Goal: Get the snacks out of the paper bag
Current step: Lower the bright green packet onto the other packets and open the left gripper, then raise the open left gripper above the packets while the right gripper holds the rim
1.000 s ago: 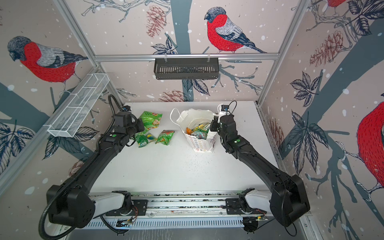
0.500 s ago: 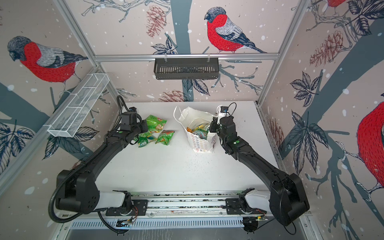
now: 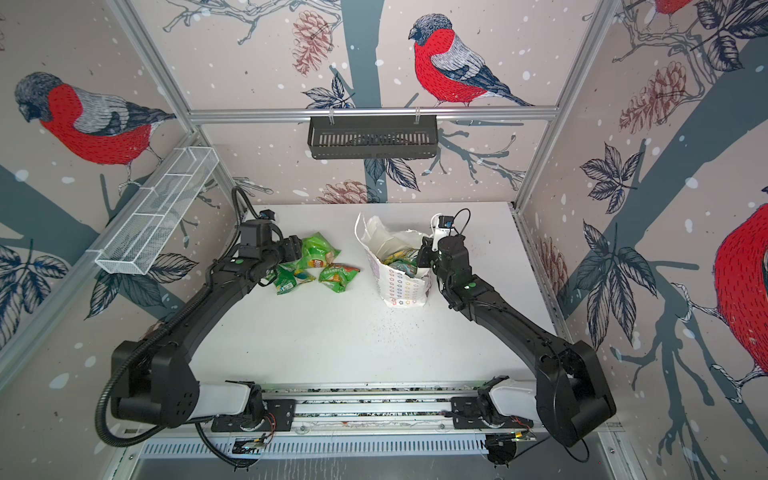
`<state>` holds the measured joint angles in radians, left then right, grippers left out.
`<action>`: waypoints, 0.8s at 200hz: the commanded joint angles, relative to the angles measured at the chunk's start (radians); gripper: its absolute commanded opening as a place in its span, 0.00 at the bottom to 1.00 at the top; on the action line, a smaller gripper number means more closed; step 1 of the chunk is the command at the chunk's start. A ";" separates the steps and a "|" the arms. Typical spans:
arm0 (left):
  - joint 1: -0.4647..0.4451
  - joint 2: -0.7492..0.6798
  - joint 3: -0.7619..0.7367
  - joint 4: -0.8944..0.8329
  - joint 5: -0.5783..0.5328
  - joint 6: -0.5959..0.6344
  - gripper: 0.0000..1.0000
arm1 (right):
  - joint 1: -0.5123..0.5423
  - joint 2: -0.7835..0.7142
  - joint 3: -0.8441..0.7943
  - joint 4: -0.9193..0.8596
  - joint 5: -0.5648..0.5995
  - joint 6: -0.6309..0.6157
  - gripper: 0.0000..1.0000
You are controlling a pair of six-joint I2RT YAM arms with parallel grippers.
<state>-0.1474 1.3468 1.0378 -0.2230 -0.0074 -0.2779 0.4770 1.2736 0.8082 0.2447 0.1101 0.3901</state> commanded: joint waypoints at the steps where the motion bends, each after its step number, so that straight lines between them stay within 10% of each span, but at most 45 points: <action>1: 0.002 -0.039 -0.012 0.041 0.019 0.039 0.80 | 0.001 0.003 -0.004 -0.034 -0.033 0.013 0.00; 37: 0.002 -0.126 -0.074 0.110 0.006 0.046 0.98 | 0.001 0.001 -0.009 -0.028 -0.028 0.015 0.00; 160: -0.080 -0.303 -0.120 0.061 0.042 0.059 0.98 | -0.015 0.059 0.101 -0.119 0.003 -0.009 0.00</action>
<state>-0.2024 1.0653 0.9085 -0.1711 0.0326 -0.2398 0.4633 1.3140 0.8761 0.1886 0.1146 0.3931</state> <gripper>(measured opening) 0.982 0.058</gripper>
